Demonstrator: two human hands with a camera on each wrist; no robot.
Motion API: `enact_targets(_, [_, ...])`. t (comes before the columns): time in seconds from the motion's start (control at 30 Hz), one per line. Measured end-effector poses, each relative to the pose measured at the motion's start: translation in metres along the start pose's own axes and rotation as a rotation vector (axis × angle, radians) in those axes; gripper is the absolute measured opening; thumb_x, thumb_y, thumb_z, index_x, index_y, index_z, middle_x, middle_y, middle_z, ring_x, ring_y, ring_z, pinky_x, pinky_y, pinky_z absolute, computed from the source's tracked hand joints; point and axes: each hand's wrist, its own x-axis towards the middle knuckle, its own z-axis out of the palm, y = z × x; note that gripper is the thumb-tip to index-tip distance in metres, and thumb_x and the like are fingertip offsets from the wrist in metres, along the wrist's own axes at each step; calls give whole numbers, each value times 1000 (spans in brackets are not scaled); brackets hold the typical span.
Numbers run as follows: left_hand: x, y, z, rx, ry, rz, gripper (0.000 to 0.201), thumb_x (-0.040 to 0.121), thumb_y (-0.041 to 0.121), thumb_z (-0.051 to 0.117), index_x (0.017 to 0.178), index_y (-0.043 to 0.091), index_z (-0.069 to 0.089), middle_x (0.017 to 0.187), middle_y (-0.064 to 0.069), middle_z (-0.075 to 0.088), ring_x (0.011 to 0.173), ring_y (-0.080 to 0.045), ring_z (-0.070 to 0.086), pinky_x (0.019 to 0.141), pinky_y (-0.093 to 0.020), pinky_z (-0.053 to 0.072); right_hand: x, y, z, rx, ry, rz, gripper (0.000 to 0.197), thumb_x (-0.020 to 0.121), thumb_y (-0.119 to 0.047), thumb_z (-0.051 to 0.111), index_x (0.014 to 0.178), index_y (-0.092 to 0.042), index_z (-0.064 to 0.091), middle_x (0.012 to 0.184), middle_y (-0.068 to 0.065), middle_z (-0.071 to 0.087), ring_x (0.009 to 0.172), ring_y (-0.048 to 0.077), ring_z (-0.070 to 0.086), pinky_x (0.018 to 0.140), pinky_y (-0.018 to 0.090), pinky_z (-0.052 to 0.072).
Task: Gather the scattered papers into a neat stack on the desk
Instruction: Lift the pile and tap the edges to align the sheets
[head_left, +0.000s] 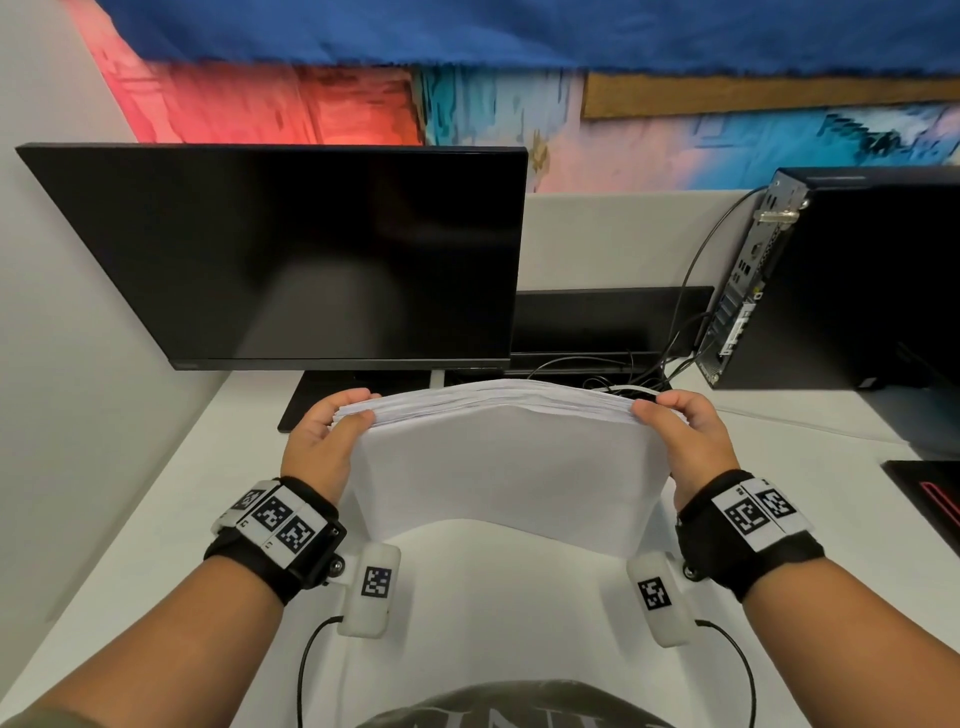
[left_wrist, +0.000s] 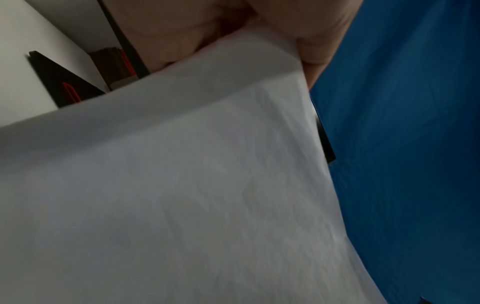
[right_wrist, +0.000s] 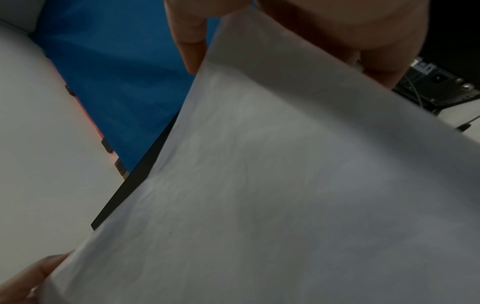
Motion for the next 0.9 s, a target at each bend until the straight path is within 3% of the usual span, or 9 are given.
enact_targets(0.1, [2, 0, -1, -1, -12, -3, 21, 85, 13, 55, 92, 30, 65, 100, 1, 65, 84, -13, 60, 67, -24, 46, 4, 1, 1, 13, 0, 5, 34, 56, -42, 70, 84, -28, 57, 101, 5, 58, 87, 23, 57, 74, 36, 47])
enact_targets(0.27, [4, 0, -2, 16, -23, 8, 23, 86, 12, 54, 90, 32, 65, 100, 0, 66, 85, -15, 60, 69, -25, 46, 9, 2, -2, 1, 16, 9, 33, 54, -43, 71, 81, -29, 57, 99, 6, 58, 90, 23, 56, 88, 45, 48])
enact_targets(0.33, [5, -1, -3, 22, -27, 4, 23, 86, 13, 54, 90, 33, 65, 103, -2, 66, 87, -17, 60, 71, -27, 47, 9, 1, -3, 12, 3, 6, 36, 54, -46, 71, 81, -27, 57, 93, 6, 57, 87, 23, 56, 88, 45, 48])
enact_targets(0.43, [5, -2, -4, 12, -45, -6, 22, 86, 13, 54, 91, 32, 65, 106, -6, 65, 88, -18, 60, 71, -28, 47, 7, -3, -5, 57, -47, -23, 33, 58, -42, 71, 83, -26, 57, 86, 3, 55, 83, 21, 54, 81, 41, 46])
enact_targets(0.53, [4, -1, -5, 26, -61, 2, 22, 87, 14, 54, 94, 32, 64, 108, -5, 64, 89, -18, 60, 71, -27, 47, 5, -6, -5, 39, -110, -87, 30, 65, -26, 76, 87, -27, 56, 85, -1, 55, 79, 17, 54, 72, 30, 45])
enact_targets(0.63, [5, -1, -5, 38, -72, -1, 23, 87, 15, 53, 97, 33, 64, 110, -4, 64, 92, -18, 60, 72, -27, 48, 3, -8, -4, -13, -117, -131, 25, 75, -11, 72, 91, -22, 56, 85, -3, 55, 78, 13, 54, 67, 26, 44])
enact_targets(0.9, [6, -1, -7, 32, -70, -2, 26, 86, 14, 54, 97, 34, 65, 115, -3, 65, 99, -22, 61, 80, -32, 49, 5, -8, -2, -58, -93, -149, 16, 76, -13, 69, 75, -27, 61, 86, -3, 58, 81, 15, 54, 67, 27, 42])
